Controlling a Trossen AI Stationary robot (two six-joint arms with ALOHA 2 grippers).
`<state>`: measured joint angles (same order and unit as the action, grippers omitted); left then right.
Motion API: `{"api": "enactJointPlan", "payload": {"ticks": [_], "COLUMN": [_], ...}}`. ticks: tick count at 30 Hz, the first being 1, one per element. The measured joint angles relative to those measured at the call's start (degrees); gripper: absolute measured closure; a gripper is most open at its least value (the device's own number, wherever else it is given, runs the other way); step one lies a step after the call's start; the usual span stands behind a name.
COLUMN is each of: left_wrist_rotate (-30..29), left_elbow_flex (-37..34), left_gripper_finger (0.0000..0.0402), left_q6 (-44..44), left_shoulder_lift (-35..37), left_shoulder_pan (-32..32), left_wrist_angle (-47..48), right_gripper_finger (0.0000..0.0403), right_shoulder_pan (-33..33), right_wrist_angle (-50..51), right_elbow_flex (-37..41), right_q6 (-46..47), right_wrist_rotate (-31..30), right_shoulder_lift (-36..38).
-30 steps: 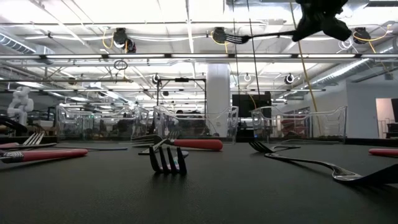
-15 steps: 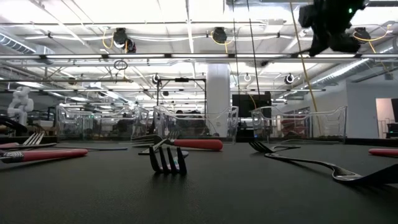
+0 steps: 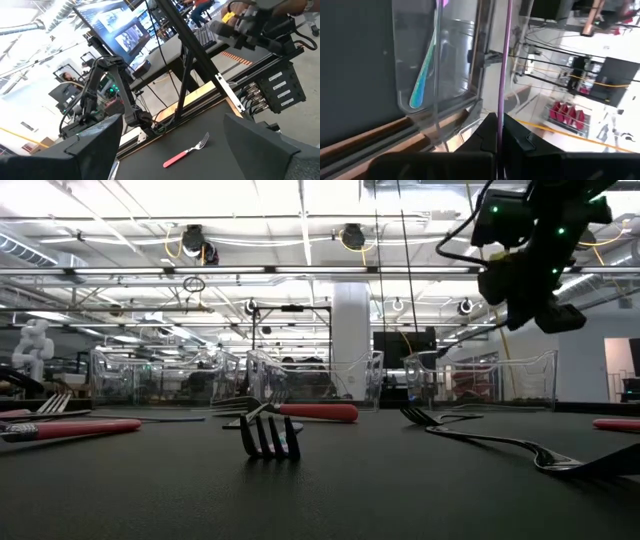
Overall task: Sort silverware by color (type)
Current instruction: Put the blue fork into the right transparent bin
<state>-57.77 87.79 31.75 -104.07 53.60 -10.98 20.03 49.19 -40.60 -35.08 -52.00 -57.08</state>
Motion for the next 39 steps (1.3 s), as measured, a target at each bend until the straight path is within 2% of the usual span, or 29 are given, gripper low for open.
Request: {"api": "enactJointPlan", "payload": {"ticks": [13,17,22,32,39], "left_wrist_rotate": [0.04,0.31,0.52,3.62,3.64], "left_elbow_flex": [0.00,0.00,0.00,0.00,0.00], "left_gripper_finger": [0.0054,0.0054,0.0054,0.0054,0.0054], "left_q6": [-2.97,-3.46,-4.51,-7.45,-7.50], "left_shoulder_lift": [0.00,0.00,0.00,-0.02,-0.02], "left_shoulder_pan": [-0.39,-1.04,-1.98,-3.88,-4.17], "left_wrist_angle": [2.40,2.97,3.04,4.41,4.48], "right_gripper_finger": [0.0400,0.0399,0.0399,0.0399,0.0399], "right_shoulder_pan": [10.11,11.51,12.69,15.28,16.33], "right_wrist_angle": [-2.24,-3.75,-4.34,-4.84,-4.88], "right_elbow_flex": [0.04,0.04,0.04,0.04,0.04], "right_q6": [-3.61,-4.11,-4.89,-3.71,-3.53], "right_wrist_rotate": [1.22,1.37,5.77,6.02,10.30], "right_shoulder_lift": [0.19,0.19,0.17,-0.50,-2.32]}}
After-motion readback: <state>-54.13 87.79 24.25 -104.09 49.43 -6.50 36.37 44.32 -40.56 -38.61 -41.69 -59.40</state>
